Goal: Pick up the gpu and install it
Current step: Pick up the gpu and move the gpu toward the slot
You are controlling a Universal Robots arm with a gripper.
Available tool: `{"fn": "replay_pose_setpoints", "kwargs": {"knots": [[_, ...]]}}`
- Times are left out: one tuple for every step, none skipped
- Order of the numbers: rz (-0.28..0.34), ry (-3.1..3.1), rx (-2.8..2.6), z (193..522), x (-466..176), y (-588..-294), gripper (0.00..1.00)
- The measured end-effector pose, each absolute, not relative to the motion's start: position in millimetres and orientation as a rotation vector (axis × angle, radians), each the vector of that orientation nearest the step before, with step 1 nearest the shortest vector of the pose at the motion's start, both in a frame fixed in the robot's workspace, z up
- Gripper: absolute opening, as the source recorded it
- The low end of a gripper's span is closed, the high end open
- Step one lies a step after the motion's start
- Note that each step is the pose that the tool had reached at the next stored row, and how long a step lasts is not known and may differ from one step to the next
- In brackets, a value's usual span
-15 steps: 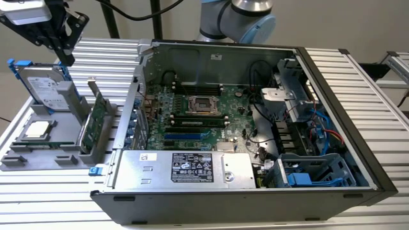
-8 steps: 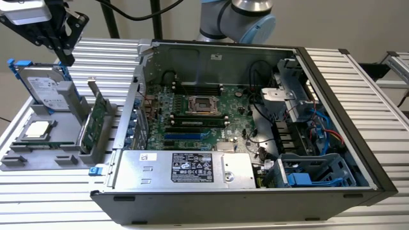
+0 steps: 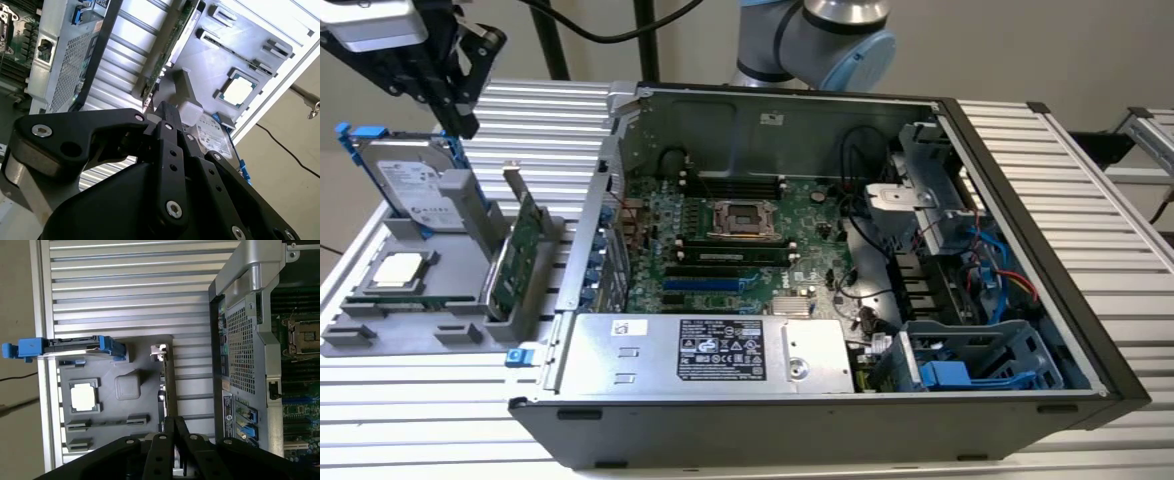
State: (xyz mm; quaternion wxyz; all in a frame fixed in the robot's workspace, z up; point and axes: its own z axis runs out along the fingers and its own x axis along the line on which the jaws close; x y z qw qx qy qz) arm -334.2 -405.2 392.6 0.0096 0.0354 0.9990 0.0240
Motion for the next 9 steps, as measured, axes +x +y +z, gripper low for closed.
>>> {"fn": "replay_pose_setpoints", "kwargs": {"knots": [[0.075,3.120,0.110,392.6,-334.2,-405.2,1.00],[0.075,3.120,0.110,392.6,-334.2,-405.2,1.00],[0.075,3.120,0.111,392.6,-334.2,-405.2,1.00],[0.075,3.120,0.110,392.6,-334.2,-405.2,1.00],[0.075,3.120,0.110,392.6,-334.2,-405.2,1.00],[0.075,3.120,0.110,392.6,-334.2,-405.2,1.00],[0.075,3.120,0.110,392.6,-334.1,-405.2,1.00],[0.075,3.120,0.110,392.5,-334.0,-405.2,1.00],[0.075,3.120,0.110,392.5,-333.8,-405.1,1.00]]}}
